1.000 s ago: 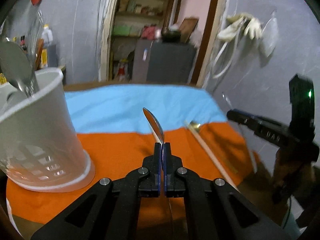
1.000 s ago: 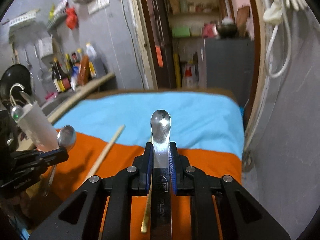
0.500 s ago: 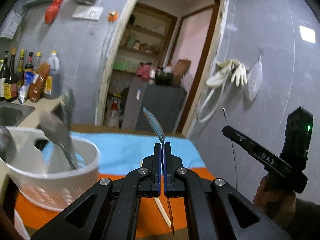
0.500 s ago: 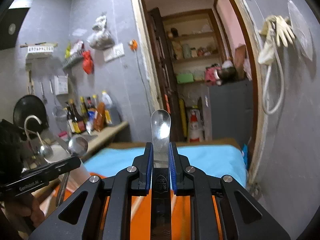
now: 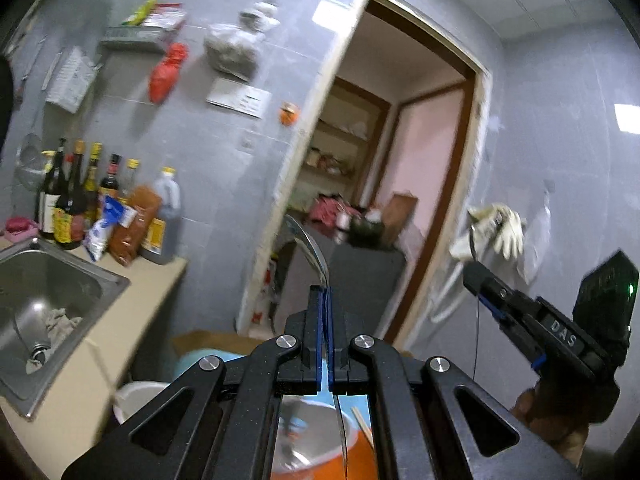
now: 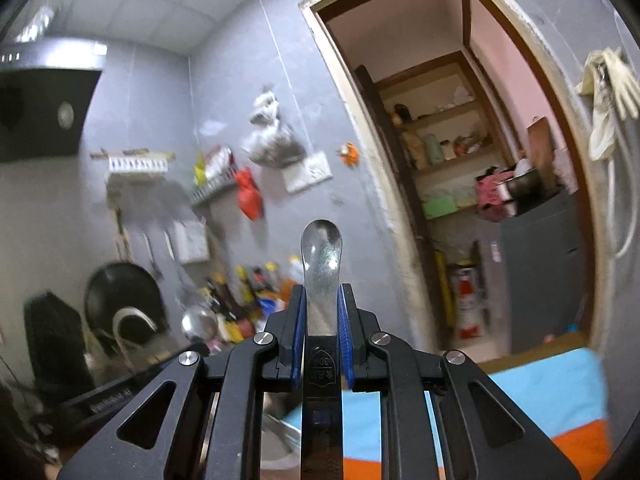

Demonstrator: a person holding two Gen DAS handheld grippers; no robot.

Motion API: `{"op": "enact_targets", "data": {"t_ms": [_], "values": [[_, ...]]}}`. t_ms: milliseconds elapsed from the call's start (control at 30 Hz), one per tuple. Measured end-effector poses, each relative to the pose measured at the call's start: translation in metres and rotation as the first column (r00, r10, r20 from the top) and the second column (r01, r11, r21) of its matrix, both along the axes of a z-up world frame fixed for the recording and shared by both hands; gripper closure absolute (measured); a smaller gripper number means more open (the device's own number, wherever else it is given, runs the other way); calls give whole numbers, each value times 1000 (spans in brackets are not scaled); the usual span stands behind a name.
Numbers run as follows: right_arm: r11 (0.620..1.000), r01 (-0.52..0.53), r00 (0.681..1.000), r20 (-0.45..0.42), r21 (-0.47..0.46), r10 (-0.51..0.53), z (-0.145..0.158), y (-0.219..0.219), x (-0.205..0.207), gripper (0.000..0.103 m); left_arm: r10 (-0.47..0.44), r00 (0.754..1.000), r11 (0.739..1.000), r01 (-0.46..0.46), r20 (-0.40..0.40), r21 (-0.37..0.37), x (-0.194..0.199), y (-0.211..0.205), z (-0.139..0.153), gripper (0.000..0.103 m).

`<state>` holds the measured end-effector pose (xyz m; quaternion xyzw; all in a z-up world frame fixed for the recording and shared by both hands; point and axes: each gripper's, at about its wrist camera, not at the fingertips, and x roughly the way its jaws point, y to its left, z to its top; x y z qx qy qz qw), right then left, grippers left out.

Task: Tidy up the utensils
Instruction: 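Carry the spoon and knife over the white caddy with both tools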

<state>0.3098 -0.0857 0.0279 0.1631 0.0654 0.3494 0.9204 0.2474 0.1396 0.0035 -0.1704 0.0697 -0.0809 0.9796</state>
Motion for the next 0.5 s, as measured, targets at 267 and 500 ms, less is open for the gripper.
{"op": "enact_targets", "data": {"t_ms": [267,500], "values": [[992,-3,1000,6,128,2,-19,53,7,90,118,988,989,-107,98,-105,-8,65,-16,103],[992,16,1000,7,126,-17,-46,68,14,90,205,967,966,-175,154,-189,-11,103,-43,103]]}}
